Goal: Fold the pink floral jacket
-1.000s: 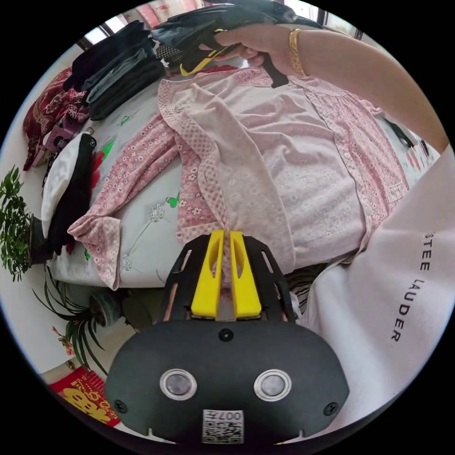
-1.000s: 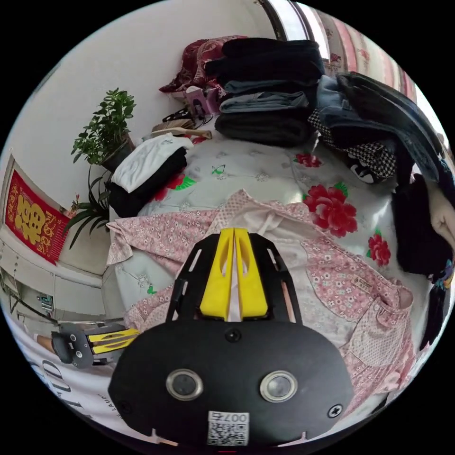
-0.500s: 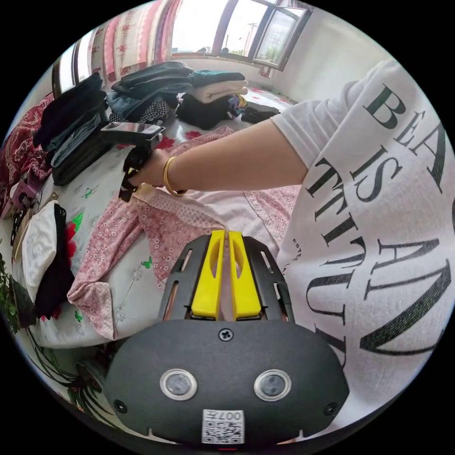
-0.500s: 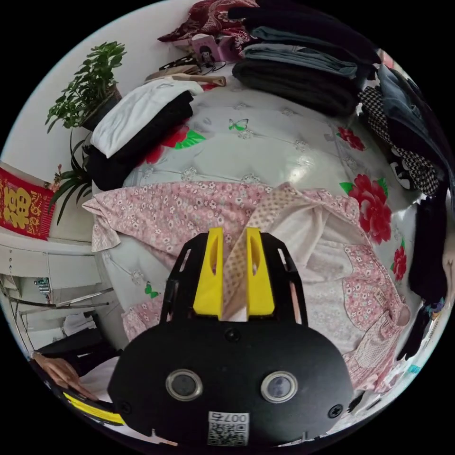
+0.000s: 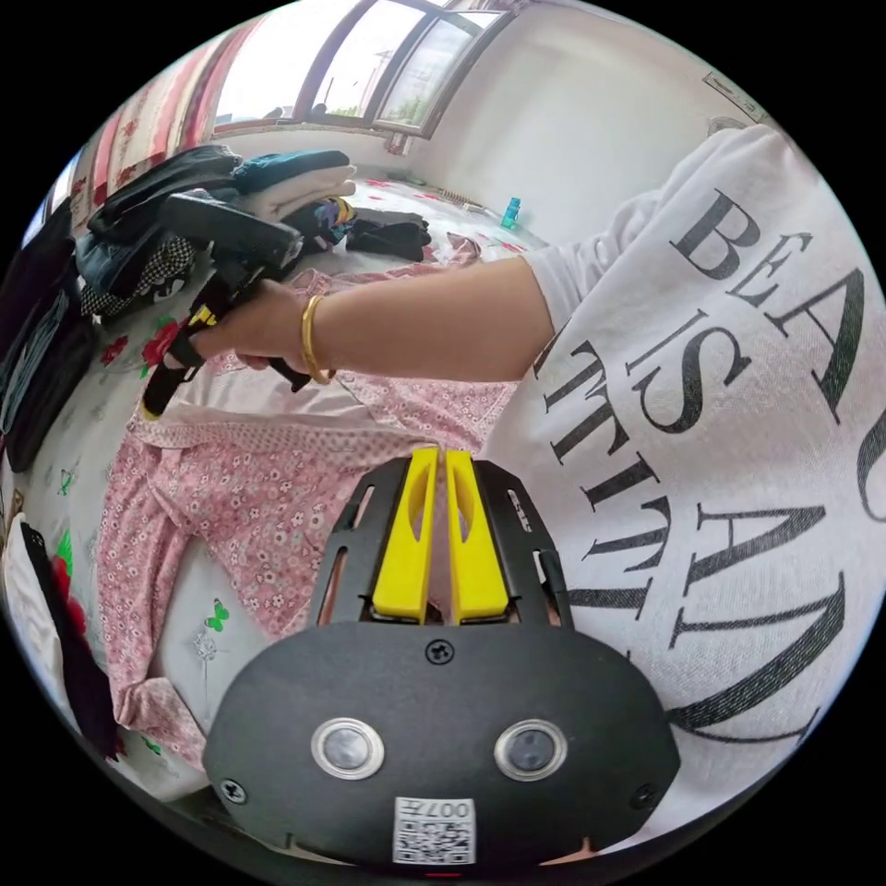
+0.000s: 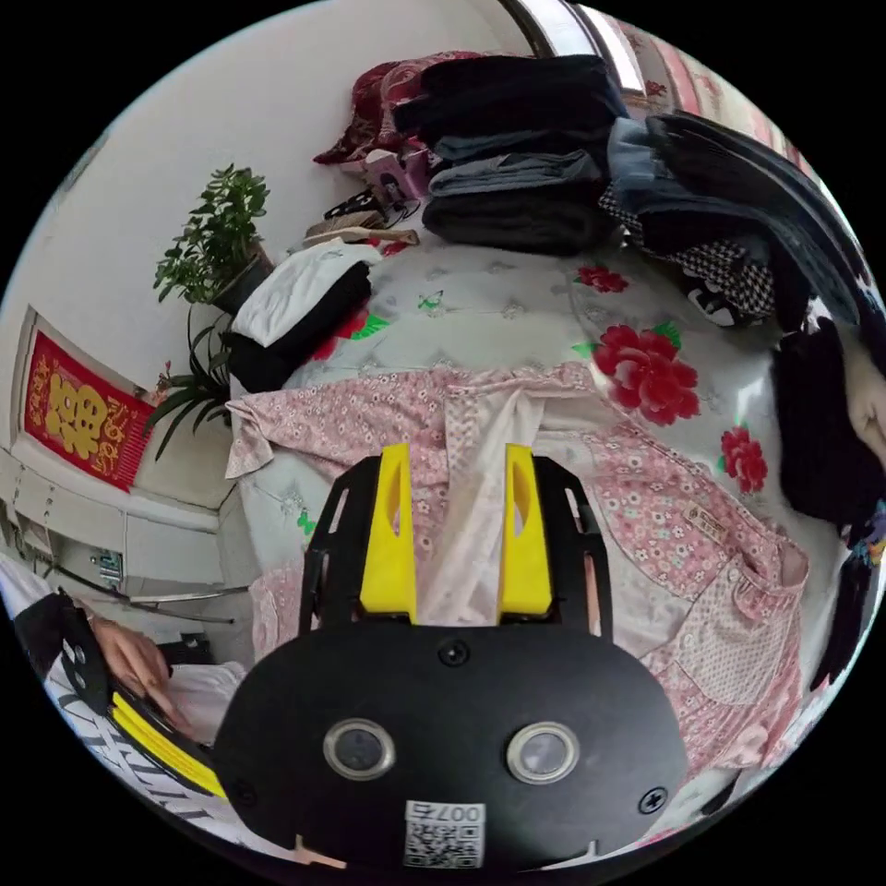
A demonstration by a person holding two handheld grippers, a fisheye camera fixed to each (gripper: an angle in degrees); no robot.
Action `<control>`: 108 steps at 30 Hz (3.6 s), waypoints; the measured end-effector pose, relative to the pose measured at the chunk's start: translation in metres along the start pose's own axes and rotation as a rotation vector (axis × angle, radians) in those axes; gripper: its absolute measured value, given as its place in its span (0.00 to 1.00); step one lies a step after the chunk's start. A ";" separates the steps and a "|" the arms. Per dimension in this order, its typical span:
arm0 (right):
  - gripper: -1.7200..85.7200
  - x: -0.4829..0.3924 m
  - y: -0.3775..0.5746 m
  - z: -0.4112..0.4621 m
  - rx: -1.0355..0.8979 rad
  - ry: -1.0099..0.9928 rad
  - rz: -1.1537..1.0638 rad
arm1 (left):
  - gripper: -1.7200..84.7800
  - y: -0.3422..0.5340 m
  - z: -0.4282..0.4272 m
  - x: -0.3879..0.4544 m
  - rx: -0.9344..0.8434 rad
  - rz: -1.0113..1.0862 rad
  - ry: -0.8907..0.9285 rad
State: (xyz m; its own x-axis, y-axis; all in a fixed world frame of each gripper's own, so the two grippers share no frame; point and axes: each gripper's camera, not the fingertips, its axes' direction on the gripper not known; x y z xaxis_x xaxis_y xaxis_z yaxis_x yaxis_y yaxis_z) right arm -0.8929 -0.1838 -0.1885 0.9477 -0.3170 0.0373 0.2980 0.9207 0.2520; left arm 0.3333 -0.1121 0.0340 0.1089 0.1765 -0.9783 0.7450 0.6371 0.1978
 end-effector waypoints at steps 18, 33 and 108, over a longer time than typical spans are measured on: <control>0.09 0.052 0.048 -0.020 0.134 0.037 0.113 | 0.01 -0.025 0.050 -0.027 -0.100 0.073 0.113; 0.05 0.049 0.005 0.020 0.173 0.077 0.154 | 0.01 -0.041 0.057 -0.034 -0.120 0.058 0.109; 0.06 -0.009 0.251 -0.011 -0.067 0.182 0.354 | 0.16 0.128 0.000 -0.009 -0.087 -0.841 -0.747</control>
State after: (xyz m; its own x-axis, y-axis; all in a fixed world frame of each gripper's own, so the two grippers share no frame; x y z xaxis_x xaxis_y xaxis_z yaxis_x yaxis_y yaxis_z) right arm -0.8258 0.0522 -0.1359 0.9961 0.0622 -0.0625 -0.0493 0.9806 0.1899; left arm 0.4278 -0.0321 0.0679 -0.0180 -0.8078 -0.5891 0.7220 0.3971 -0.5666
